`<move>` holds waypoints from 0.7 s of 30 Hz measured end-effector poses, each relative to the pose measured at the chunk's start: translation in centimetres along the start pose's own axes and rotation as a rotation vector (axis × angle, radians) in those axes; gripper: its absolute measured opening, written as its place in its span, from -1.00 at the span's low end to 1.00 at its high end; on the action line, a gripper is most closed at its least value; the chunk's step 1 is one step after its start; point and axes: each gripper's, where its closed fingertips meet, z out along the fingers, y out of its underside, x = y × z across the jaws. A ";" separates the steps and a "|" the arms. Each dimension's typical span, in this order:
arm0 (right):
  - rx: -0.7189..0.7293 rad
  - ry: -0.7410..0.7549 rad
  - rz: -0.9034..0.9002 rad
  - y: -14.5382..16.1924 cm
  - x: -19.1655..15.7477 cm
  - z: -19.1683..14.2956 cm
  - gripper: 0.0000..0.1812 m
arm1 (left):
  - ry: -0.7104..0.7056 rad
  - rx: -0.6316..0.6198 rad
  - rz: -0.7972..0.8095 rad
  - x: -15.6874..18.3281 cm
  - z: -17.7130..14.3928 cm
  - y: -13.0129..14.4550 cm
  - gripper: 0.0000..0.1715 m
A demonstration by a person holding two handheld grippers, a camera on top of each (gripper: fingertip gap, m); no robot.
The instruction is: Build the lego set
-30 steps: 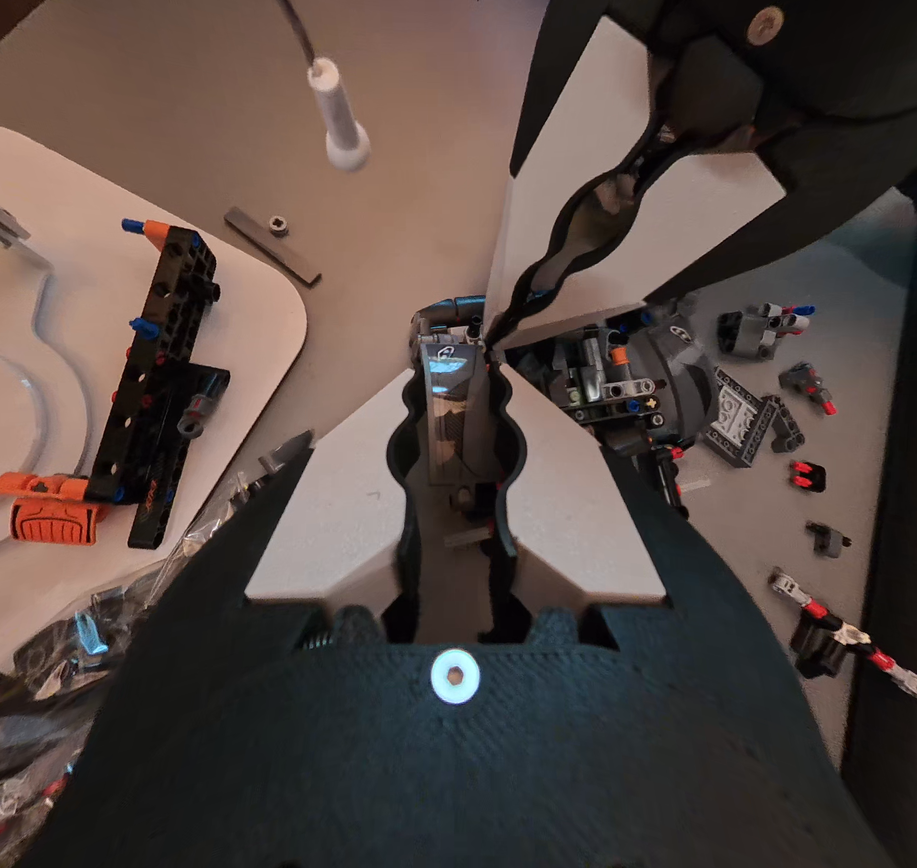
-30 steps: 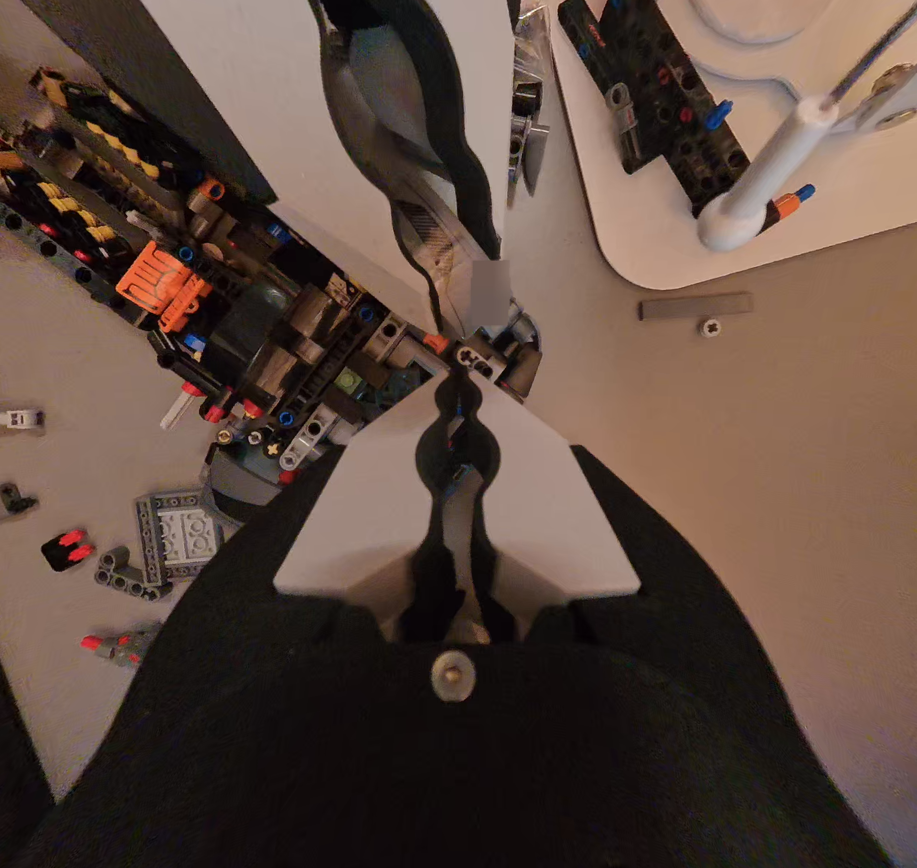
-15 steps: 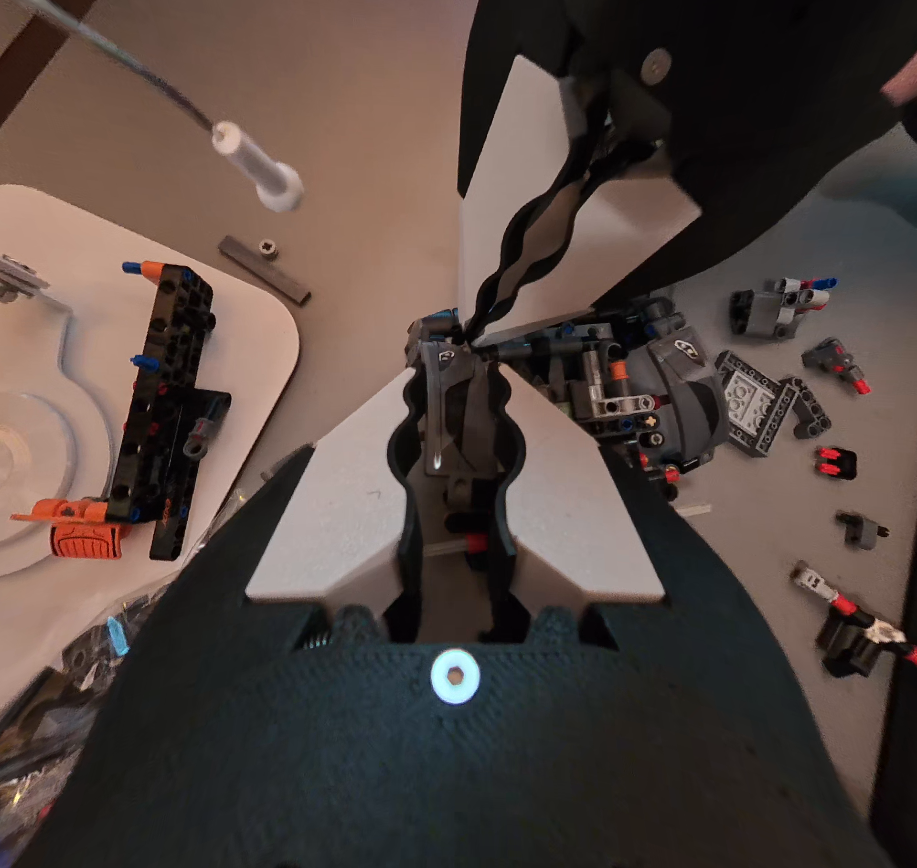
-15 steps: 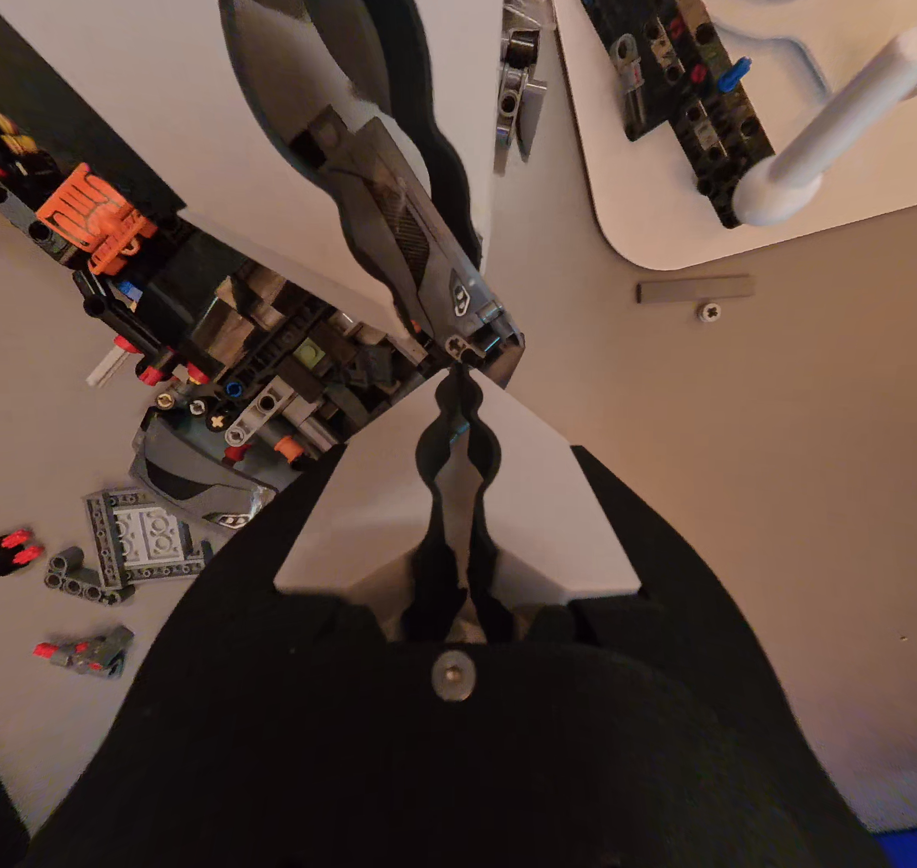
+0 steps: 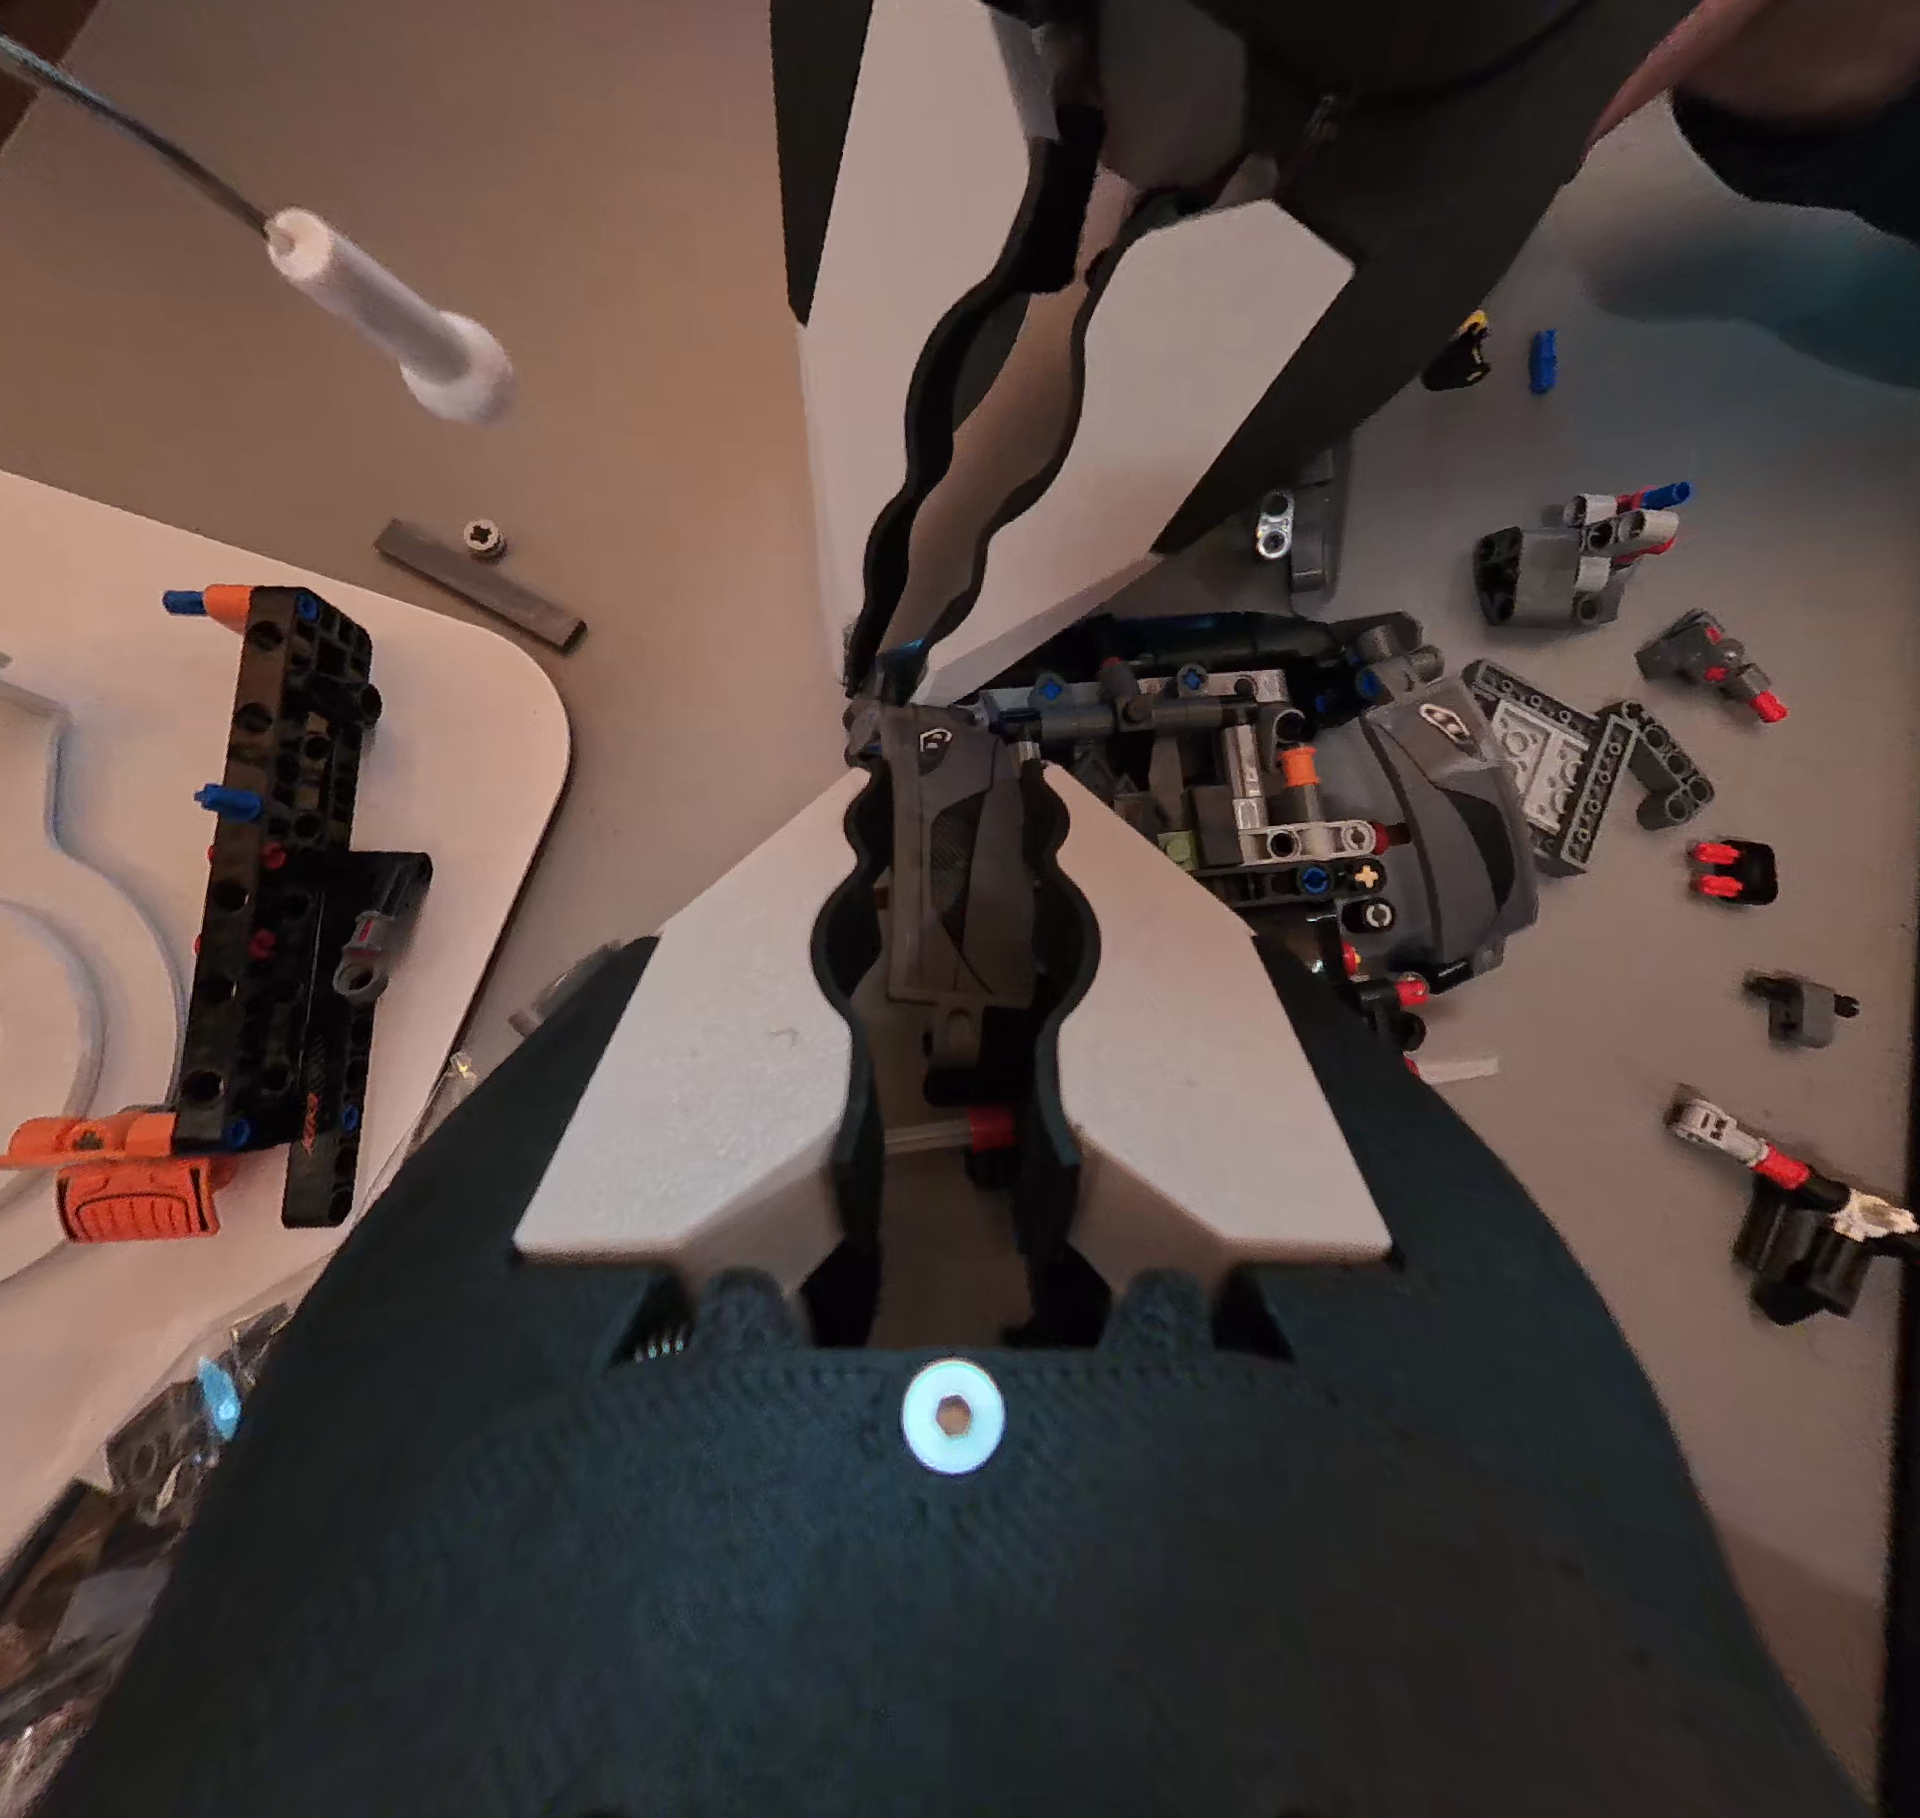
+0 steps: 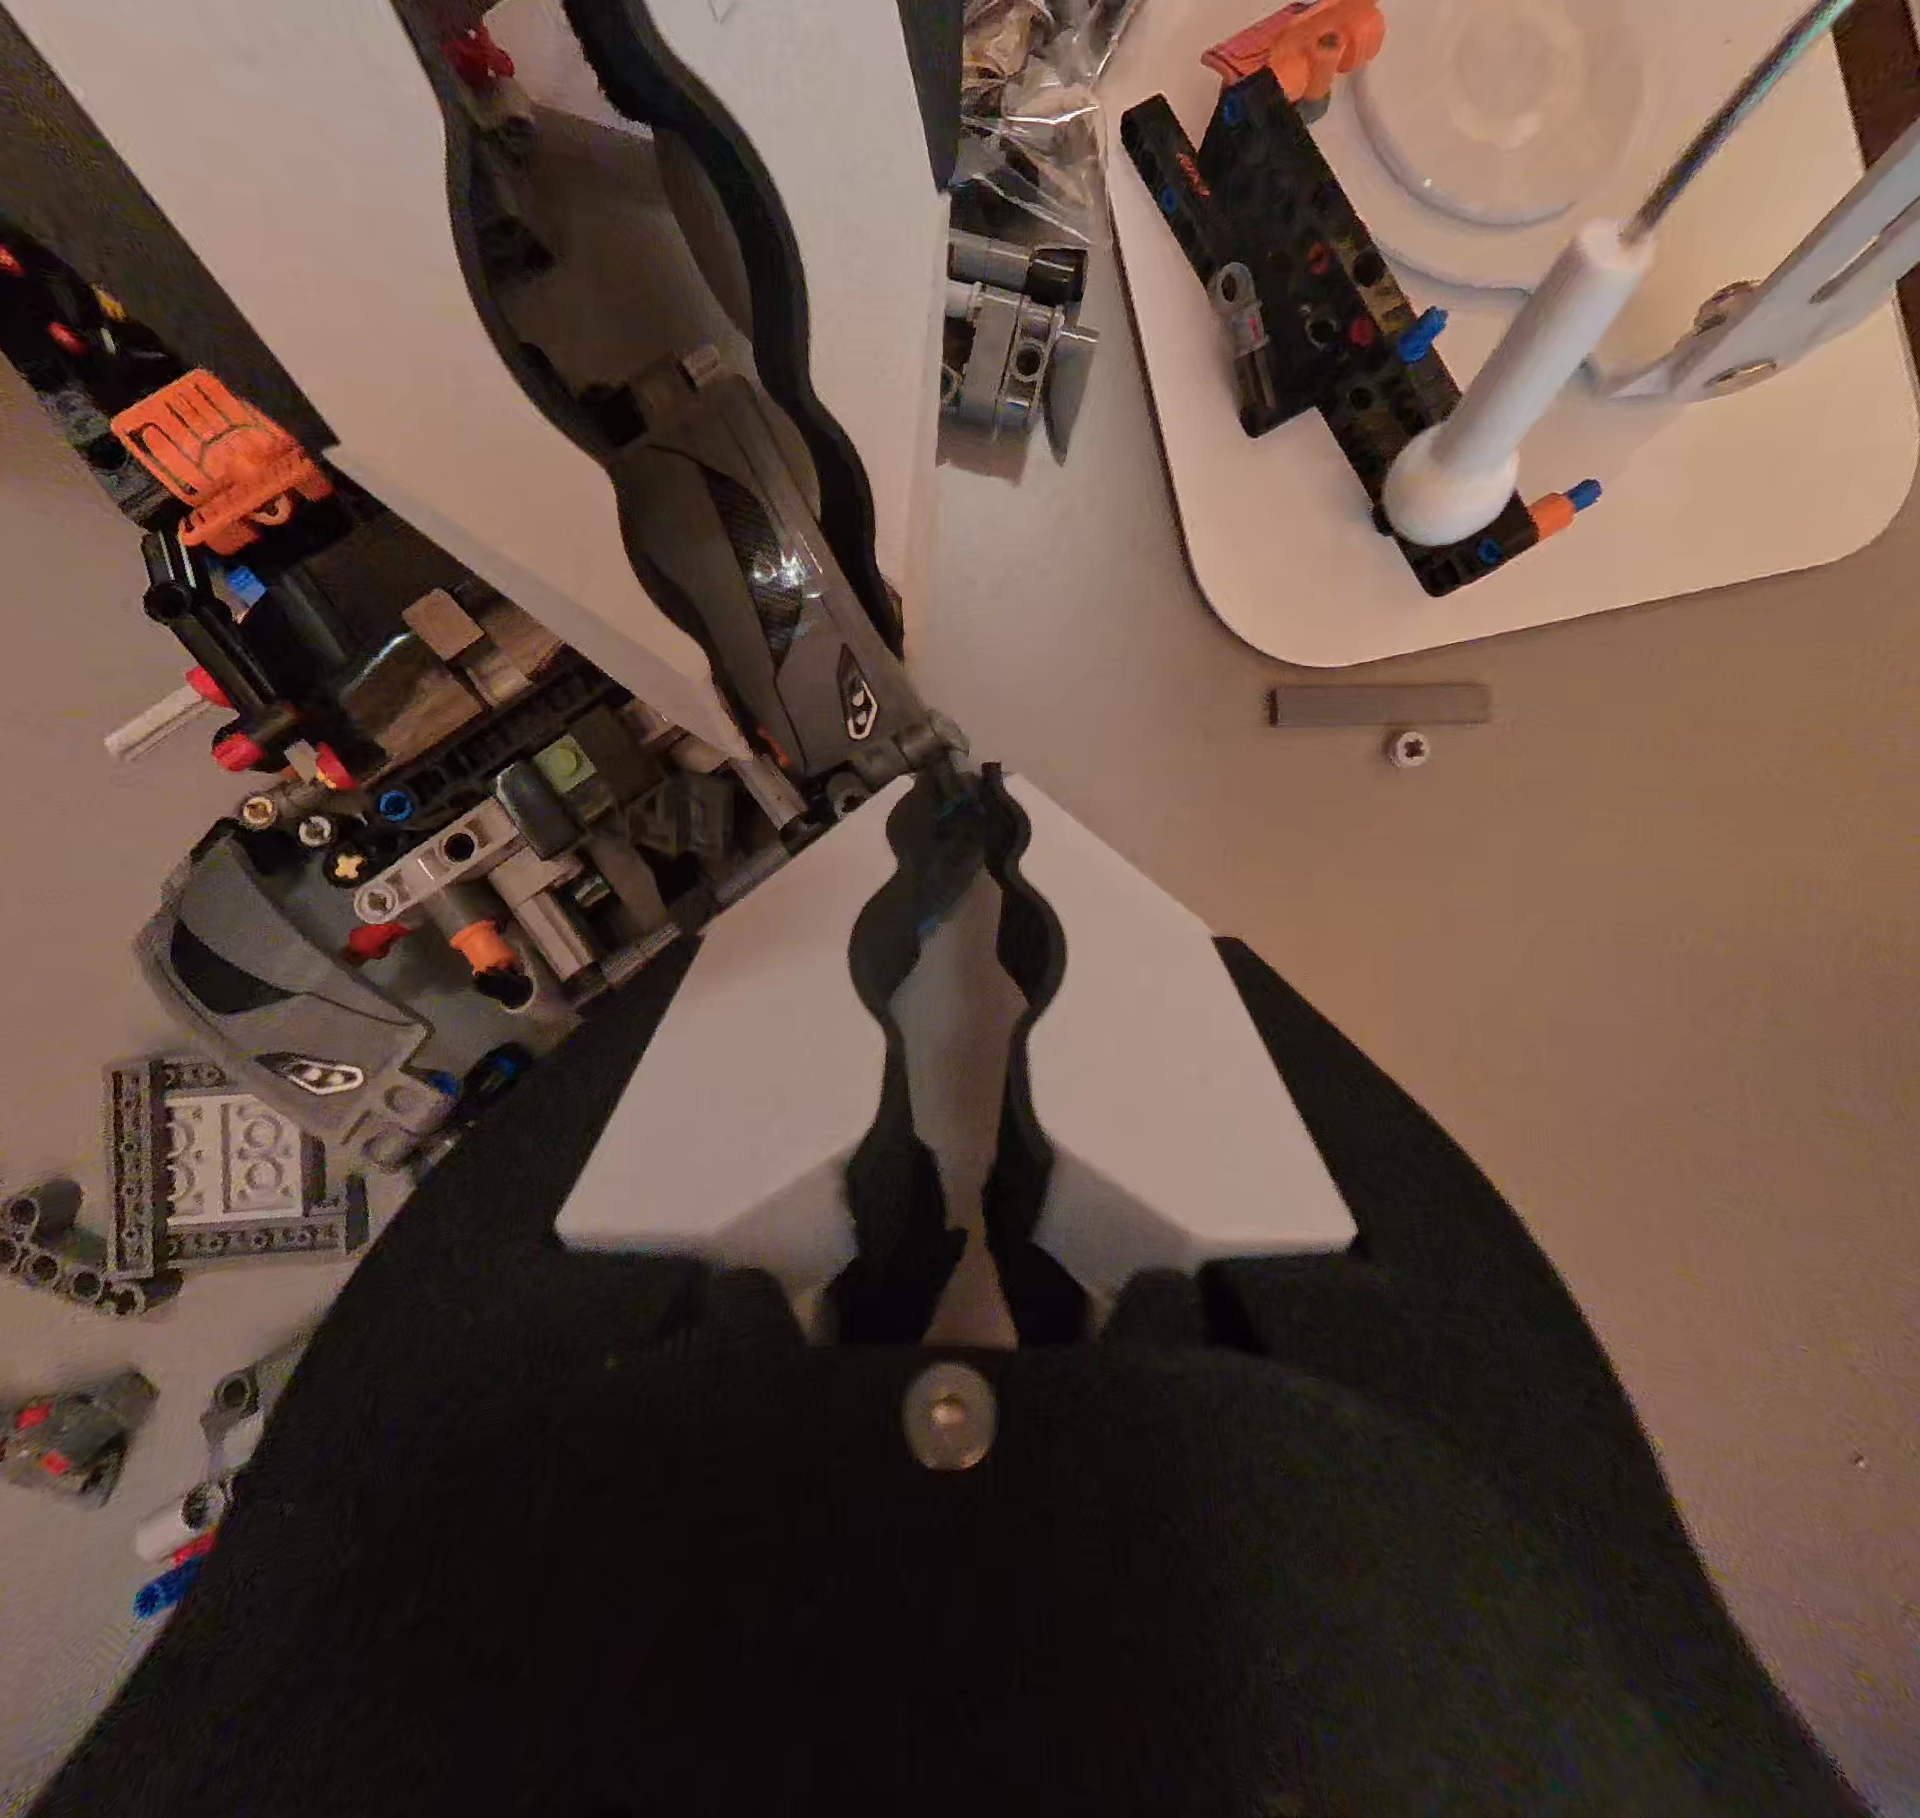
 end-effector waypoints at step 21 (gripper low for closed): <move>-0.006 -0.134 -0.071 1.2 -2.3 -1.4 -1.00 | 0.139 0.009 0.001 1.5 -0.5 1.5 -0.71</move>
